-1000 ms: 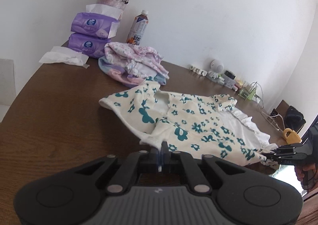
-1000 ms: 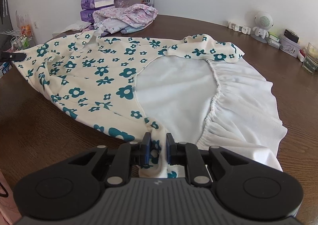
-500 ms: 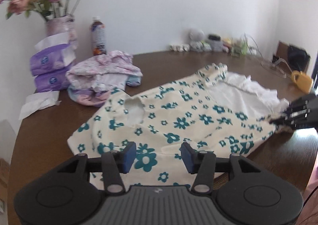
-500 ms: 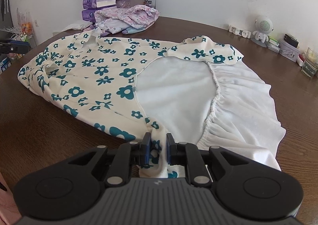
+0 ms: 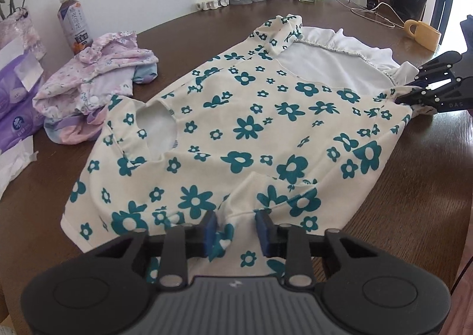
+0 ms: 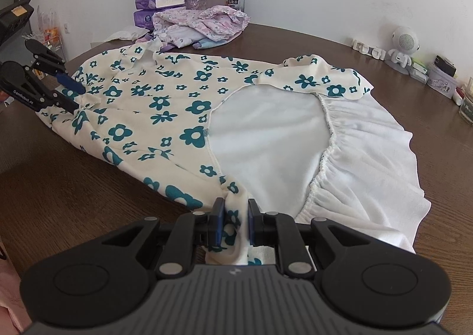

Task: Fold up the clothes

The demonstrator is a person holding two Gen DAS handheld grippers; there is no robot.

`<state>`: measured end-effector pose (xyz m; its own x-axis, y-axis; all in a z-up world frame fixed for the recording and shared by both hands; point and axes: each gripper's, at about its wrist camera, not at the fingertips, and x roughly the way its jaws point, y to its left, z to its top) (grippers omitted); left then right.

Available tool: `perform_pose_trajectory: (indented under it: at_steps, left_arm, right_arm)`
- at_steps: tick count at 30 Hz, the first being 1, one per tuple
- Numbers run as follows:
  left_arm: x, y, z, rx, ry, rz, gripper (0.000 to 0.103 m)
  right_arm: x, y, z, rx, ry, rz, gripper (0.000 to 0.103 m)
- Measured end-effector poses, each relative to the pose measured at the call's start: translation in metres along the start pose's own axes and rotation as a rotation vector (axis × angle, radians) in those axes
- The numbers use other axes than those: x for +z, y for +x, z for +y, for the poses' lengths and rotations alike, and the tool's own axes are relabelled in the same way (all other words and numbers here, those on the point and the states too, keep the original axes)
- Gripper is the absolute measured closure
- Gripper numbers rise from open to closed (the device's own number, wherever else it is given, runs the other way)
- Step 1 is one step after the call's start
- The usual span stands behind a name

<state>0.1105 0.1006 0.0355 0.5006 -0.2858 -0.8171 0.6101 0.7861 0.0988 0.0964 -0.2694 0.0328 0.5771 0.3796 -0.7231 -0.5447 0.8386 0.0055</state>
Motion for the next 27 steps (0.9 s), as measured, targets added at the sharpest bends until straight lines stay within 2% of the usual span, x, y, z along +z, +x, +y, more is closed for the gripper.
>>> perform_pose_trajectory:
  at_steps: [1, 9, 10, 13, 15, 19, 27]
  left_arm:
    - [-0.001, -0.002, -0.002, 0.006, -0.003, -0.009, 0.098]
    - [-0.021, -0.055, -0.027, 0.143, 0.002, -0.235, 0.098]
    - [-0.029, -0.065, -0.031, 0.136, 0.018, -0.276, 0.098]
    - [-0.056, -0.083, -0.048, 0.140, 0.067, -0.325, 0.098]
    - [-0.072, -0.082, -0.062, 0.161, 0.107, -0.293, 0.098]
    - [-0.094, -0.077, -0.071, 0.148, 0.068, -0.271, 0.098]
    - [-0.104, -0.066, -0.071, 0.139, 0.033, -0.229, 0.097]
  right_arm:
    - [0.000, 0.000, -0.001, 0.003, 0.008, -0.001, 0.089]
    - [-0.001, 0.000, 0.002, -0.017, 0.019, -0.004, 0.089]
    - [-0.002, 0.000, 0.002, -0.020, 0.019, -0.005, 0.089]
    - [-0.002, -0.001, 0.005, -0.033, 0.019, -0.007, 0.089]
    - [-0.003, -0.002, 0.006, -0.041, 0.023, -0.011, 0.089]
    - [-0.005, -0.004, 0.010, -0.051, 0.024, -0.017, 0.089]
    - [-0.007, -0.011, 0.012, -0.053, 0.012, -0.025, 0.088]
